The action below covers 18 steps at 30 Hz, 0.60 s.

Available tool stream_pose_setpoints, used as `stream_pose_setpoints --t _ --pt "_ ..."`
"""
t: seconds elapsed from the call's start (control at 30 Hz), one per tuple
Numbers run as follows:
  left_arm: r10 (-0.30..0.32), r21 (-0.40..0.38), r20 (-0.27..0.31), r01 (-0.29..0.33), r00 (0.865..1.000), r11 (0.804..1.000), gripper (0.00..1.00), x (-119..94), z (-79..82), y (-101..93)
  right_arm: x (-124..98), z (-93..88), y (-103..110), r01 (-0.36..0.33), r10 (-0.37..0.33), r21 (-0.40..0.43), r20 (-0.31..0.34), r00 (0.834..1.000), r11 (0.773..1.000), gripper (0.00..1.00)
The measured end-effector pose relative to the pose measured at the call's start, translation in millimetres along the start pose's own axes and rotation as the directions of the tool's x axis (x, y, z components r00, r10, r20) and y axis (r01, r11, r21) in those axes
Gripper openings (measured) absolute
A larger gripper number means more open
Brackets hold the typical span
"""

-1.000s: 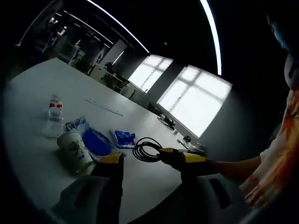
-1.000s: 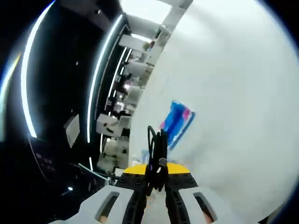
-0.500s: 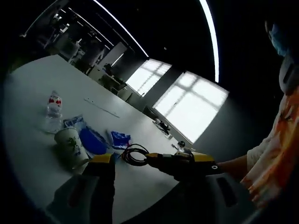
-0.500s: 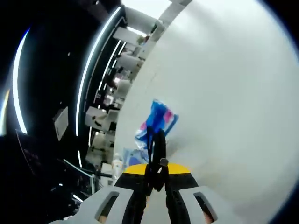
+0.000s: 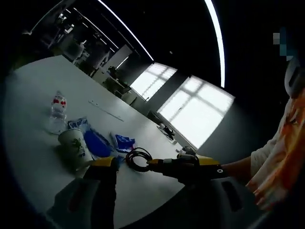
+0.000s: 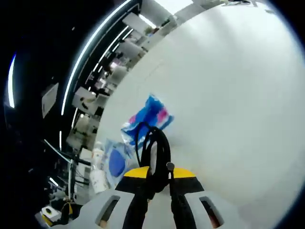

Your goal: Arrange the tabletop items into an orderly group along one side of the table until the central work area is clear of visible clutter.

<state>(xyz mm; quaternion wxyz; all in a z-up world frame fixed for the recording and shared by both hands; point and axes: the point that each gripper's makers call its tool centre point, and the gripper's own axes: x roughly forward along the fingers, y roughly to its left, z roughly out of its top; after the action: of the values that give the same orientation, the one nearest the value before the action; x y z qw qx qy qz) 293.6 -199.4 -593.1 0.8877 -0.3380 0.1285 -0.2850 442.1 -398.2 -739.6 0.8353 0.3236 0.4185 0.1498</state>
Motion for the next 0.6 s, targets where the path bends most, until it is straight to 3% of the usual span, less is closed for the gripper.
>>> stream_pose_setpoints --t 0.33,0.47,0.6 --pt "0.006 -0.030 0.013 -0.006 1.000 1.000 0.65 -1 0.1 8.3 0 6.0 -6 0.041 -0.041 -0.042 0.005 0.999 0.998 0.16" --pt "0.008 -0.036 0.019 -0.007 1.000 0.999 0.66 -2 1.3 8.5 1 3.3 -13 0.085 -0.088 -0.140 -0.014 0.996 0.986 0.23" --pt "0.011 -0.038 0.012 -0.011 1.000 0.999 0.66 -3 -0.8 9.3 2 2.0 -12 0.088 -0.091 -0.168 -0.011 0.996 0.982 0.29"
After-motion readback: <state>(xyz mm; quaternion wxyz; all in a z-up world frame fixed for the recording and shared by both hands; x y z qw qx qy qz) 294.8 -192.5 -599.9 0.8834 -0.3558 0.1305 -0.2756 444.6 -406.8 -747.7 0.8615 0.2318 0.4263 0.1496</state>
